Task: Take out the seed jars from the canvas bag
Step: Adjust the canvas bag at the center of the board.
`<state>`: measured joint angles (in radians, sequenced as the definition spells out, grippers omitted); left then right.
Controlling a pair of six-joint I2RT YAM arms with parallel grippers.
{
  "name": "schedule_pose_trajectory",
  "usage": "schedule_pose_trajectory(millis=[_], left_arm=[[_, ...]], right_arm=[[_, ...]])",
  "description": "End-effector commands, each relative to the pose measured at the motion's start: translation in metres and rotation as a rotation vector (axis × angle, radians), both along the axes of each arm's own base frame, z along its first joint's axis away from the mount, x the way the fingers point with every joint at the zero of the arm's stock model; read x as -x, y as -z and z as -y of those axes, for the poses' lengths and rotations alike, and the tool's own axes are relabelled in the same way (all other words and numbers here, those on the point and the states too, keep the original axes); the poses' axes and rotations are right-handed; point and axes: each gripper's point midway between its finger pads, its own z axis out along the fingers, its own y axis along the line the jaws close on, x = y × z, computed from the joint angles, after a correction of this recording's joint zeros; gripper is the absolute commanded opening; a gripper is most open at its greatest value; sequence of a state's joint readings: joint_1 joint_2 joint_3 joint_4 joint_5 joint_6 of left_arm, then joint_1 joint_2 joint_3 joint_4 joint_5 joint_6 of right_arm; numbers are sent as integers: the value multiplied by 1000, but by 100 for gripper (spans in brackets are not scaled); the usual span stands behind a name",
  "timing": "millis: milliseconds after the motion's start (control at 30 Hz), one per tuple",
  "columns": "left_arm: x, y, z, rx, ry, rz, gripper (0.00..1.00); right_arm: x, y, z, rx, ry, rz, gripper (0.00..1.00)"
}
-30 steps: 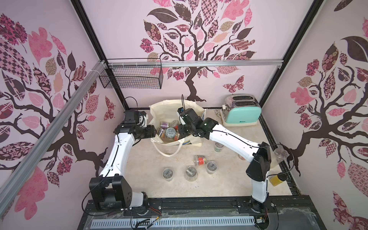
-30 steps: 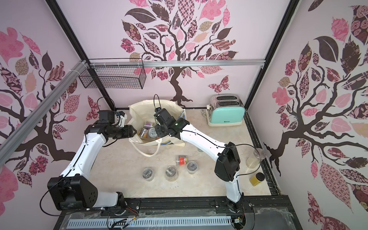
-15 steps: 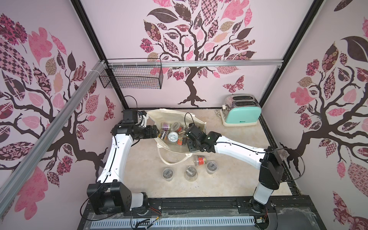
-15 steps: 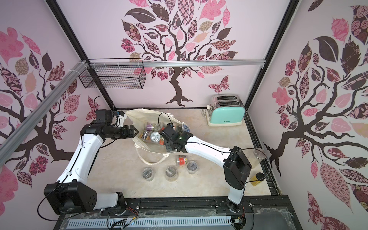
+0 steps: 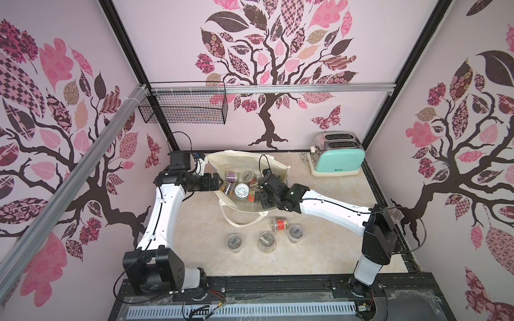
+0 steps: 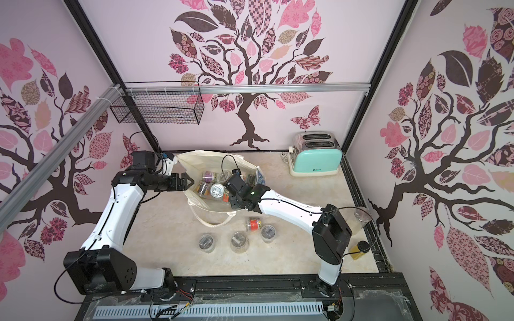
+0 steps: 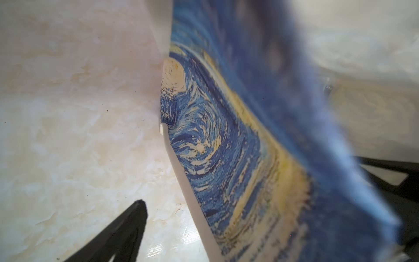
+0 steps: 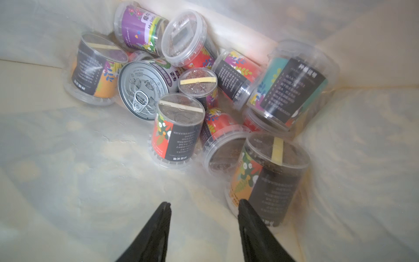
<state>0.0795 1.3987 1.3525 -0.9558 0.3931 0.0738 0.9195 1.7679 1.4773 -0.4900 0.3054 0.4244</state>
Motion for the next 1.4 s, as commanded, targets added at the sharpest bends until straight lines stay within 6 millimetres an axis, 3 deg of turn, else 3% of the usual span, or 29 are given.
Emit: schedule_pose_trajectory(millis=[0,167,400,567,700,900,1167,1367], left_arm=[[7,-2,12,6,99,25,82],[27,7,23,-71,190,20,78],[43,21,35,-35,224,-29,80],[51,28,43,-11,250,-54,80],[53,29,45,5,254,-60,80],[63,30,58,59,302,-81,80],[78,28,60,32,371,-83,80],[92,14,58,-5,444,-75,85]], right_arm=[[-10,-28,-12,-42,-38,70,53],[-19,-39,-35,-73,-72,84,55],[-35,-50,-72,-102,-67,139,59],[-32,-59,-100,-98,-78,161,63],[-34,-59,-108,-145,-17,104,63],[-47,-29,-105,-145,110,110,65],[-58,6,-107,-119,104,93,71],[-60,36,-85,-86,132,51,71]])
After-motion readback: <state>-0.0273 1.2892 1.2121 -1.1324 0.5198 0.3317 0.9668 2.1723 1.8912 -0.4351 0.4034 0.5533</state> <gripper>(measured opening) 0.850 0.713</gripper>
